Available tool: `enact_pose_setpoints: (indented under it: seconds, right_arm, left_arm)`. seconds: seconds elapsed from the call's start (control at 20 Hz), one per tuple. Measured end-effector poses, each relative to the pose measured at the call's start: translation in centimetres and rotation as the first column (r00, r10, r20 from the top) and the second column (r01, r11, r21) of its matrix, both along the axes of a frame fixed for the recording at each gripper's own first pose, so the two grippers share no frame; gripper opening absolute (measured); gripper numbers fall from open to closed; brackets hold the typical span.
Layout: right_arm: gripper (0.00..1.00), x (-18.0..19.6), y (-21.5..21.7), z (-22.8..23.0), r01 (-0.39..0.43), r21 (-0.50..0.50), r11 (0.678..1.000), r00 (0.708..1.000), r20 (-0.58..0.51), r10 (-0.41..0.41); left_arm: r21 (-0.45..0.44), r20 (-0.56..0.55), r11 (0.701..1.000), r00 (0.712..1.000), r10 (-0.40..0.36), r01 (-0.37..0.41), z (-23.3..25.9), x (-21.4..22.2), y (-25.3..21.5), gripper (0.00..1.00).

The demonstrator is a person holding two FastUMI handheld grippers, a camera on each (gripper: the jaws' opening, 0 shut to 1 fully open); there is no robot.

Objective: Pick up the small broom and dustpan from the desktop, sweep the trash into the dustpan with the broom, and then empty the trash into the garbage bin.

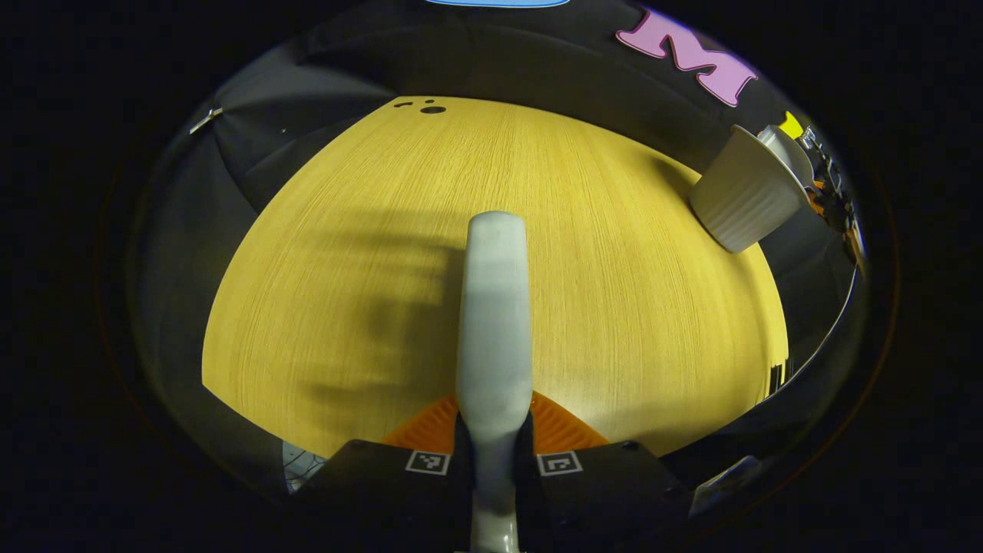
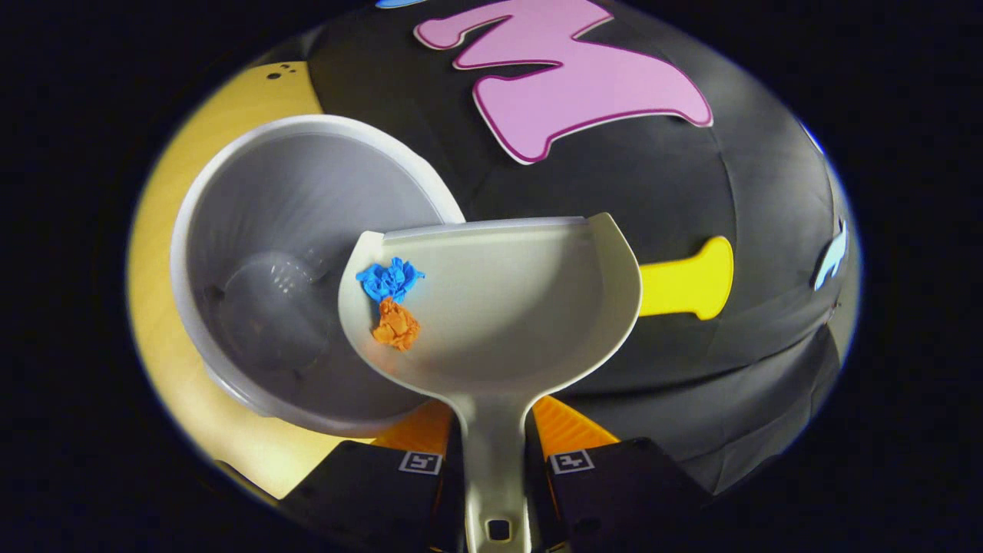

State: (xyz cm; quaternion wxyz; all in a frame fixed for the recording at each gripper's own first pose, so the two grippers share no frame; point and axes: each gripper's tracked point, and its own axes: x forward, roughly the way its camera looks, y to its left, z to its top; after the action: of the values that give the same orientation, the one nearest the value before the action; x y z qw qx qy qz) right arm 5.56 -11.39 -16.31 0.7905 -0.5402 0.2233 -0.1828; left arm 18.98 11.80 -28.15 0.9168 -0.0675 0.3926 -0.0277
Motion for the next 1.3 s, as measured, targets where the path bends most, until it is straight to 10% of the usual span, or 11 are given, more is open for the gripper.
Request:
enact_pose_setpoints:
  seconds: [0.65,1.05,1.3]
  right_arm:
    - [0.36,-2.4,-2.1,2.8,-0.158,-0.304,0.939,0.977,-0.185,0.105]
    - [0.36,-2.8,-2.1,2.4,-0.076,0.029,0.997,0.986,-0.147,0.079]
    - [0.36,-4.9,-0.7,3.9,0.006,0.336,0.942,0.999,-0.053,0.012]
  left_arm:
    - [0.005,-0.033,1.000,0.999,-0.005,0.005,0.9,0.9,-0.1,0.27]
    - [0.037,-0.001,0.999,1.000,-0.016,0.016,4.0,2.7,-1.5,0.27]
    - [0.027,0.086,1.000,0.996,-0.006,0.004,6.7,3.5,-2.1,0.27]
